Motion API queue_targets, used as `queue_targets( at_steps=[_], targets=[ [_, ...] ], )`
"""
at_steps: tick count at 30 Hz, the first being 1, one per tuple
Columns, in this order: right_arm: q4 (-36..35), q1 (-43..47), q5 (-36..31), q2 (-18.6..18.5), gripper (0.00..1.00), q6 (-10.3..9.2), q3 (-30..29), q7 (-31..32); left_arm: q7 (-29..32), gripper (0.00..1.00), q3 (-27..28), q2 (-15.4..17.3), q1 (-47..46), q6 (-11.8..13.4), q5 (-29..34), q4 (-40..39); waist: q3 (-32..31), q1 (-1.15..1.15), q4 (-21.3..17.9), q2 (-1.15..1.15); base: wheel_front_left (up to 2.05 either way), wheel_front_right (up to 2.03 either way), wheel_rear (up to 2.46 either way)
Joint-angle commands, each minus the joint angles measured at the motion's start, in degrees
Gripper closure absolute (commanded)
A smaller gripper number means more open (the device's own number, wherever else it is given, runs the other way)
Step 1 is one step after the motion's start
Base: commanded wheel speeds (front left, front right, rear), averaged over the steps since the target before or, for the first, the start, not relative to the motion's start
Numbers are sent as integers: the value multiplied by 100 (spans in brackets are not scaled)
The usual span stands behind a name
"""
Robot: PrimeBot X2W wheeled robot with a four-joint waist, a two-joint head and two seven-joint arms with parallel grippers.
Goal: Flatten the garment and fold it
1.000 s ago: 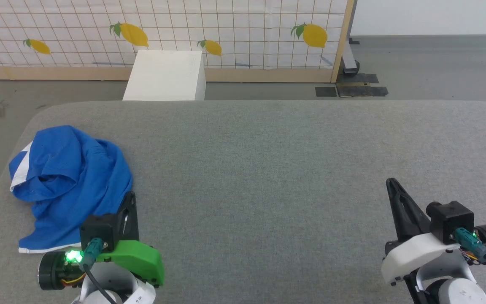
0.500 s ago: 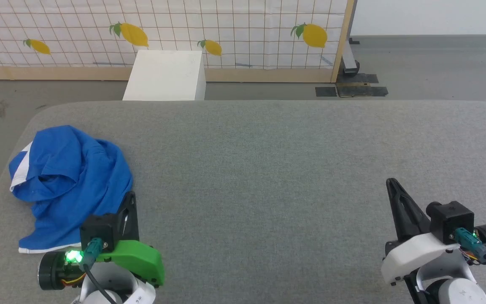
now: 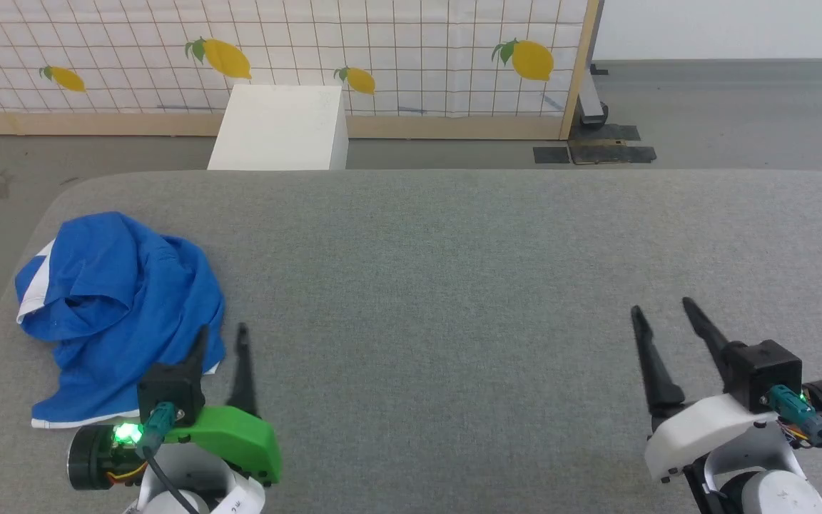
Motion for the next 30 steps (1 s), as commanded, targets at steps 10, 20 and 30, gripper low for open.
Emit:
queue_targets(
  at_steps=[10,20,30],
  targets=[
    [41,-28,-81,-1,0,4,-52,-139,-139,0,-113,7,-65,57,-80,123,11,0,4,0,0,0,0],
    [49,-45,-86,-1,0,7,-125,-257,-256,0,-204,11,-112,109,-159,203,19,0,10,0,0,0,0],
    [59,-59,-25,-2,0,11,-194,-378,-376,0,-298,15,-162,154,-246,269,30,0,40,0,0,0,0]
  ],
)
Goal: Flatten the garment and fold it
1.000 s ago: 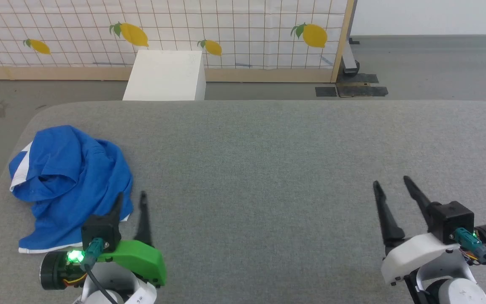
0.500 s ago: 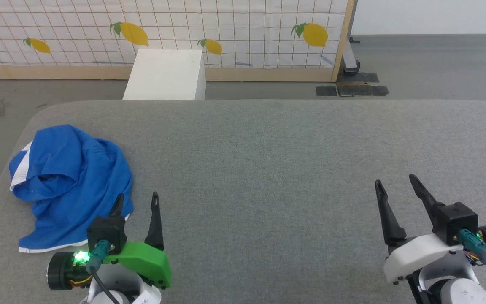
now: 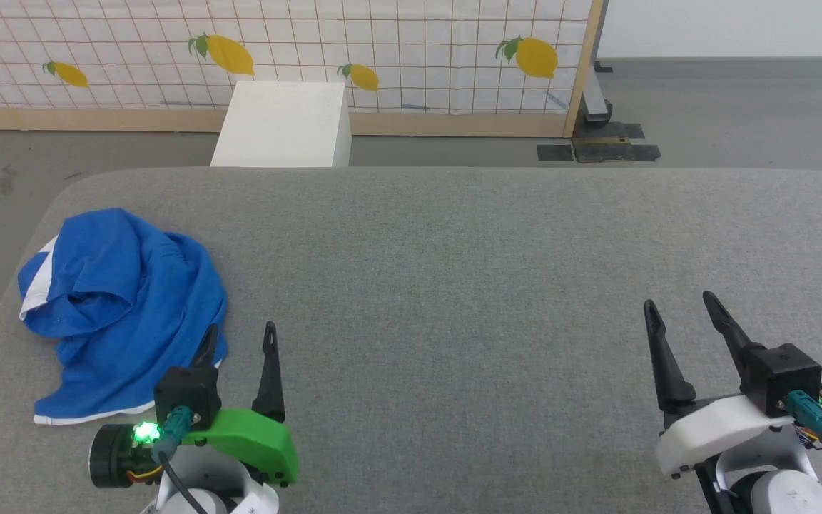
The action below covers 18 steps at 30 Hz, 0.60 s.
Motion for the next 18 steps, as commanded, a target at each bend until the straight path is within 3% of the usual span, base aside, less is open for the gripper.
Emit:
queue_targets(
  at_steps=[1,18],
  targets=[
    [15,-50,11,-2,0,11,-28,-69,-60,0,-35,17,-92,31,-53,25,0,0,8,0,0,0,0],
    [101,-10,-12,-3,0,17,-158,-268,-258,0,-179,23,-150,119,-161,165,-18,0,297,0,0,0,0]
  ],
)
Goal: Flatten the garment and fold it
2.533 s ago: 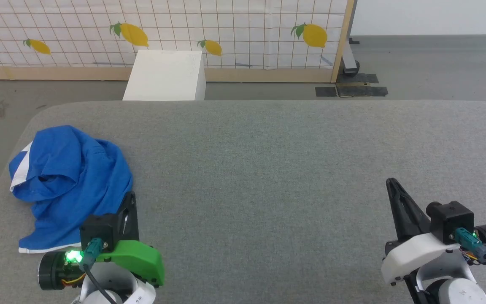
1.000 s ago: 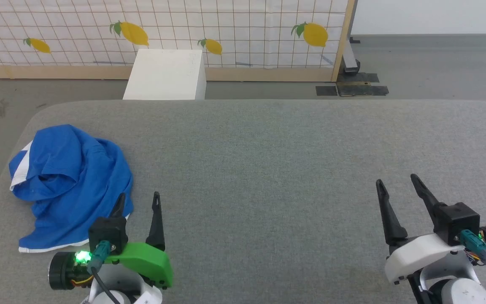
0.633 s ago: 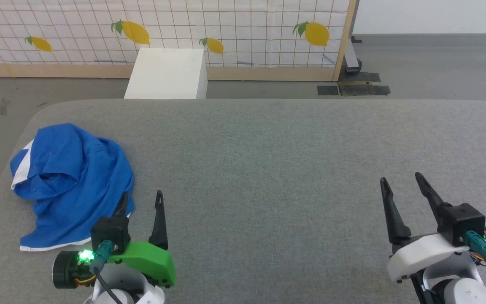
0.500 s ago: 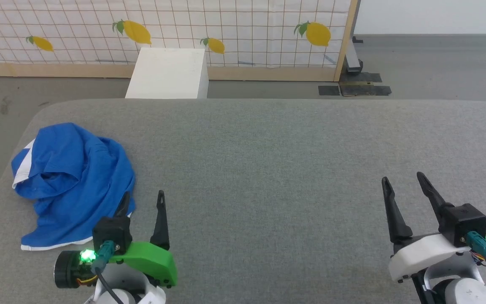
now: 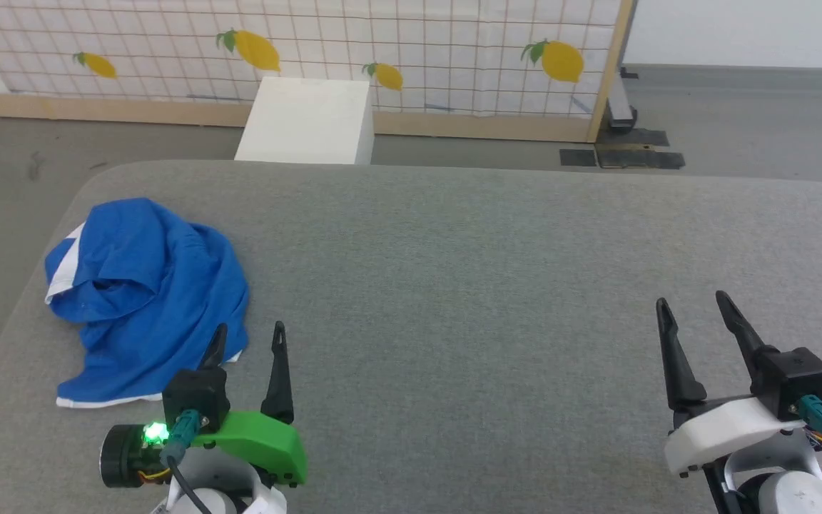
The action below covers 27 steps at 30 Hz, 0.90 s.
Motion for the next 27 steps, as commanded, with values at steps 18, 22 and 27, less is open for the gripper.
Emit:
queue_targets(
  at_steps=[18,22,27],
  targets=[
    [57,-5,-25,-4,0,23,-63,-270,-261,0,-48,30,-178,153,-117,124,17,0,1207,0,0,0,0],
    [73,-18,-76,-5,0,24,-56,-317,-308,0,-40,31,-196,185,-159,140,55,0,1519,0,0,0,0],
    [113,-52,-114,-5,0,25,-50,-375,-366,0,-23,33,-198,236,-216,161,85,0,1864,0,0,0,0]
  ],
)
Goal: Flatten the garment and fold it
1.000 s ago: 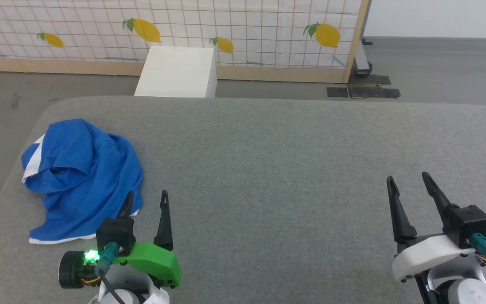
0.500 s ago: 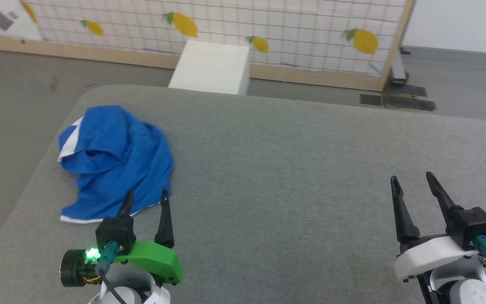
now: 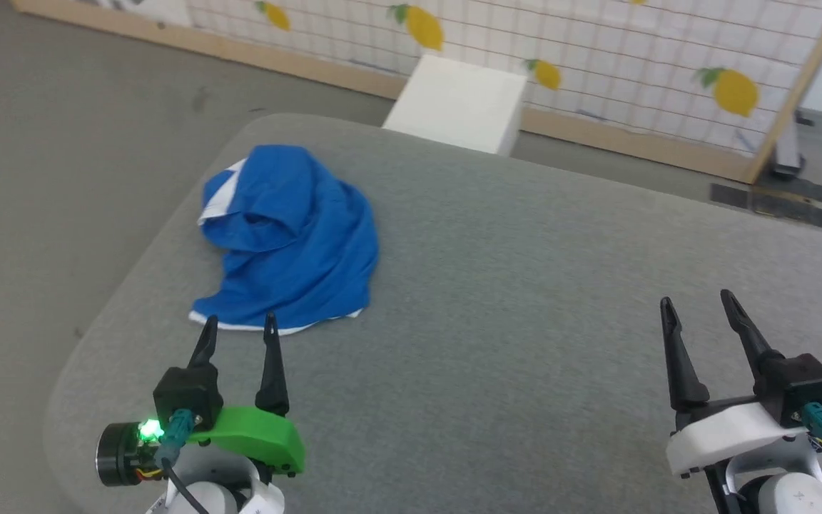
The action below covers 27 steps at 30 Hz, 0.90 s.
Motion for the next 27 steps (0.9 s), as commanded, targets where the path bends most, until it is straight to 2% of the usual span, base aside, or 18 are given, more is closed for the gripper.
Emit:
queue_targets(
  at_steps=[1,13,27],
  targets=[
    [25,-55,-64,-5,0,24,-1,-64,-61,0,-5,29,-84,45,-78,40,49,0,357,0,0,0,0],
    [117,-77,-191,-6,0,28,52,-205,-202,0,-5,34,-71,139,-192,98,58,0,961,0,0,0,0],
    [199,-120,-321,-7,0,32,32,-370,-366,0,-65,40,-142,263,-380,148,208,0,1308,0,-1,-1,-1]
  ],
)
